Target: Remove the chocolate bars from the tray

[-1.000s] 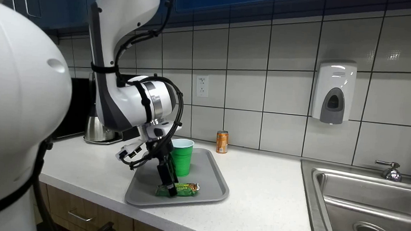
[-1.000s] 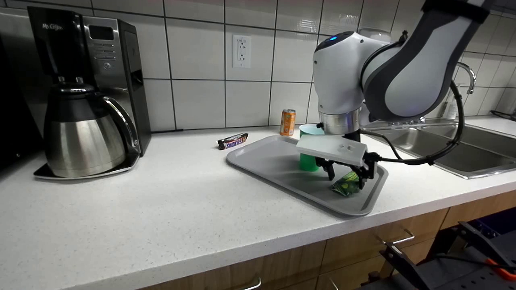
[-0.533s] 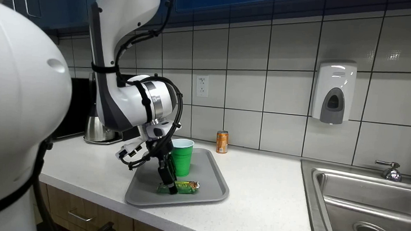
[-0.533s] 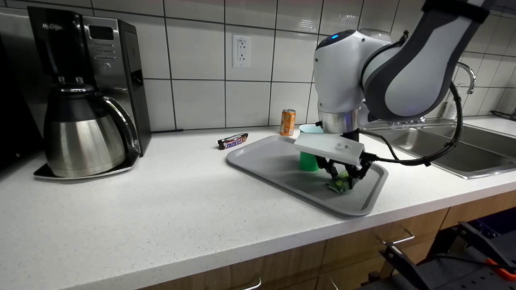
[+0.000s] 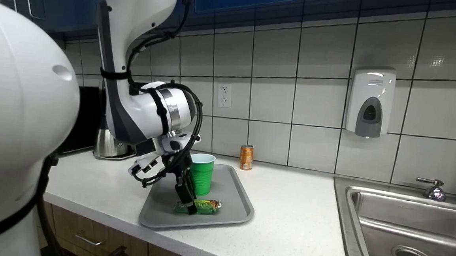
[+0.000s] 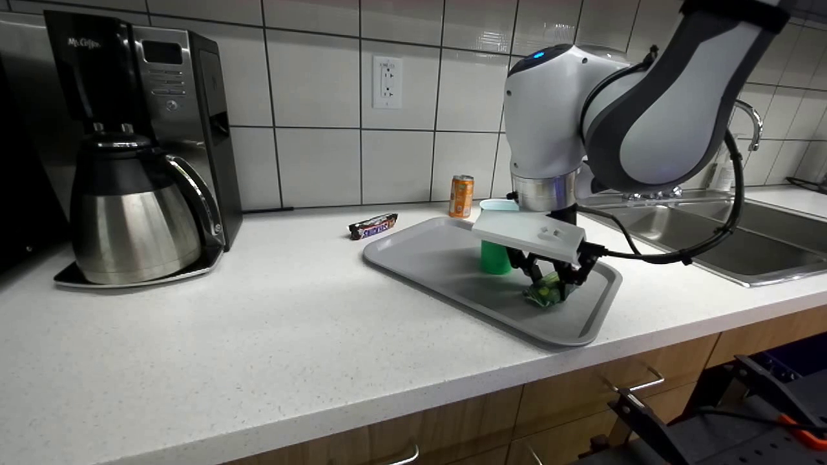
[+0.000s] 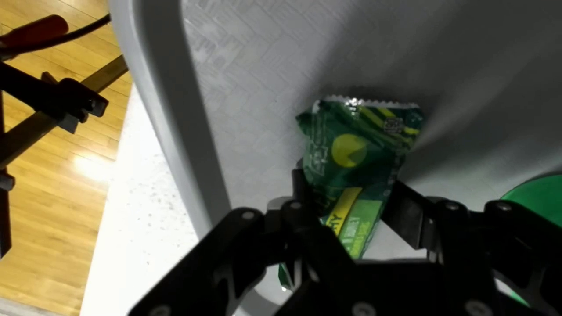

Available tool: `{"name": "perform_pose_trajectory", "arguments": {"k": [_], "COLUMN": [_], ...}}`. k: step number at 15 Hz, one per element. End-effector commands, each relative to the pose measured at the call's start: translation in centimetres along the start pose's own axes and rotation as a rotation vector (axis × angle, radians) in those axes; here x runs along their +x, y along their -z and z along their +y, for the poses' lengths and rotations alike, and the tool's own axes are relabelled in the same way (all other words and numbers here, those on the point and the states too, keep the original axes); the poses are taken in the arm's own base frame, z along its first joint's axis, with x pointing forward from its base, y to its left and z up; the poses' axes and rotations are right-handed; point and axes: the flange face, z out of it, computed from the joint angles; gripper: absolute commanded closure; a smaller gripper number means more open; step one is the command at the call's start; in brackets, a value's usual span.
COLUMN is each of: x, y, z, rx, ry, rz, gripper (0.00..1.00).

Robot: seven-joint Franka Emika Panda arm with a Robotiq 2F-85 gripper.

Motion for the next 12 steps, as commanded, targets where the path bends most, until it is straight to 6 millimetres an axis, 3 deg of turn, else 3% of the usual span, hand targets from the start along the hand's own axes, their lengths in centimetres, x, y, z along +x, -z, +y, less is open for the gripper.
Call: {"name": "perform_pose_trajectory", "arguments": {"k": [1,7,12], "x": [-0.2,-1.0,-2.8], "y": [2.0,4.4,6.6], "z": [0.9,1.0,-0.1], "rx": [0.034,0.077,0.135], "ry": [-0.025,0.001,0.055], "rz": [0.014,0.030,0.035], "gripper": [0.83,0.83,0.83]}}
